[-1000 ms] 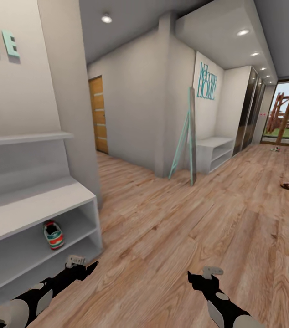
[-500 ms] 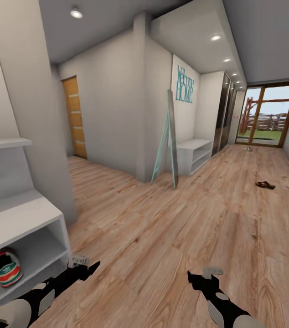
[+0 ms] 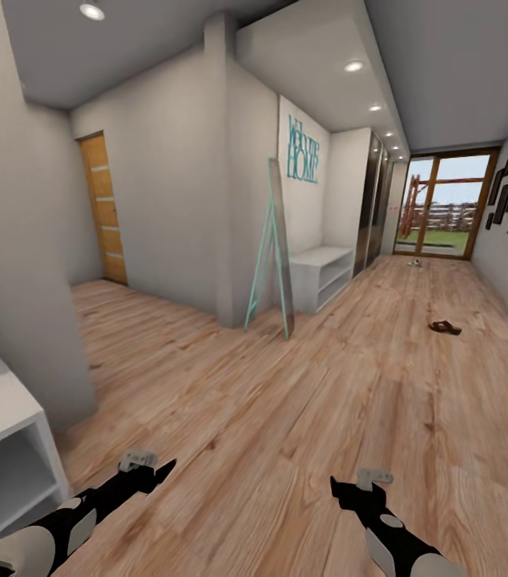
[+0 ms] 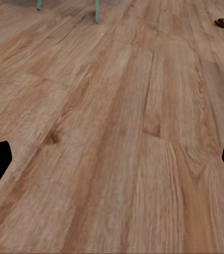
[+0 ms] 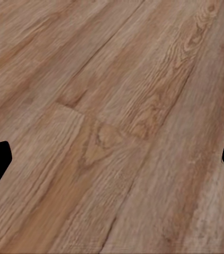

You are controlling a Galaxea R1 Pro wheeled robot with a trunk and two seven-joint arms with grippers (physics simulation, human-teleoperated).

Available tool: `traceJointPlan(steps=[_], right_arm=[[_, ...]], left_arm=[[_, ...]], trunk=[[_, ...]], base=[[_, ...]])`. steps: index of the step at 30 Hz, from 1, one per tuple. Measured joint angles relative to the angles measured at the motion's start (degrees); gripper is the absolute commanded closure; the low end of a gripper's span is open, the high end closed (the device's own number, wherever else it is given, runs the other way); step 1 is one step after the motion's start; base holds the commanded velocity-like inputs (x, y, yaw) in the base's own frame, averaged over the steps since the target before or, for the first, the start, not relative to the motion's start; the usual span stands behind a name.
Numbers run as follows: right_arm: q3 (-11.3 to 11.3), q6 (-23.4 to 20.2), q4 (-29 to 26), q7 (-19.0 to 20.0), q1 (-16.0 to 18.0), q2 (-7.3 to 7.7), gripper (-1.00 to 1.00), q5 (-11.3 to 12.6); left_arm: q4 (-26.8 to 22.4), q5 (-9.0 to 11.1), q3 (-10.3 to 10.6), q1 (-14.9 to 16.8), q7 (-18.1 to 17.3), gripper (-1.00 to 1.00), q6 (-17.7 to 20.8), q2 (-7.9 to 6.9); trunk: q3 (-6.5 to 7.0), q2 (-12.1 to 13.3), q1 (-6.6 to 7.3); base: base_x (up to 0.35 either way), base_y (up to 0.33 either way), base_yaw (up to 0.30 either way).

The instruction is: Pick up the two gym shoes and the two sandals from the corridor floor and place them onto the hallstand (shoe rack) in the corridor, making sure they are on the rack and not on the floor. Arrange them so the two gym shoes are next to each other and the two sandals are next to each other.

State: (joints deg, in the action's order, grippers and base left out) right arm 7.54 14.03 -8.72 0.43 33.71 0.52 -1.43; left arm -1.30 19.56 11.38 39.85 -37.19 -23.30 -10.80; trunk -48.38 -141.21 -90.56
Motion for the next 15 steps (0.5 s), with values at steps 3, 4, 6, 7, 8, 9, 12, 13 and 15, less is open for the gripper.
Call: traceJointPlan(steps=[3,4,6,7,8,9,12,13,15], right_arm=[[0.0,0.0,0.0,0.0,0.0,0.02,-1.00,0.0],[0.0,0.0,0.1,0.0,0.0,0.02,-1.00,0.0],[0.0,-0.1,0.1,-0.2,0.0,-0.14,-1.00,0.0],[0.0,-0.1,0.1,-0.3,0.0,-0.23,-1.00,0.0],[0.0,-0.1,0.1,-0.3,0.0,-0.27,-1.00,0.0],[0.0,-0.1,0.1,-0.3,0.0,-0.28,-1.00,0.1],[0.0,-0.1,0.2,-0.3,0.0,-0.36,-1.00,0.0],[0.0,-0.1,0.3,-0.3,0.0,-0.38,-1.00,0.0],[0.0,0.0,0.5,-0.3,0.0,-0.40,-1.00,0.0]], left_arm=[[0.0,0.0,0.0,0.0,0.0,-1.00,0.0,0.00],[0.0,0.0,0.0,0.0,0.0,-1.00,0.0,0.00],[0.0,0.0,0.0,0.0,0.0,-1.00,0.0,0.00],[0.0,0.0,0.0,0.0,0.0,-1.00,0.0,0.00],[0.0,0.0,0.0,0.0,0.0,-1.00,0.0,0.00],[0.0,0.0,0.0,0.0,0.0,-1.00,0.0,0.00],[0.0,0.0,0.0,0.0,0.0,-1.00,0.0,0.00],[0.0,0.0,0.0,0.0,0.0,-1.00,0.0,0.00],[0.0,0.0,0.0,0.0,0.0,-1.00,0.0,0.00]], trunk=[[0.00,0.0,0.00],[0.00,0.0,0.00],[0.00,0.0,0.00],[0.00,0.0,0.00],[0.00,0.0,0.00],[0.00,0.0,0.00],[0.00,0.0,0.00],[0.00,0.0,0.00],[0.00,0.0,0.00]], base=[[0.311,-0.185,-0.002],[0.312,-0.185,-0.001],[0.312,-0.185,0.000],[0.312,-0.185,0.000],[0.312,-0.185,0.000],[0.312,-0.185,0.000],[0.311,-0.185,0.000],[0.311,-0.185,-0.024],[0.312,-0.185,-0.083]])
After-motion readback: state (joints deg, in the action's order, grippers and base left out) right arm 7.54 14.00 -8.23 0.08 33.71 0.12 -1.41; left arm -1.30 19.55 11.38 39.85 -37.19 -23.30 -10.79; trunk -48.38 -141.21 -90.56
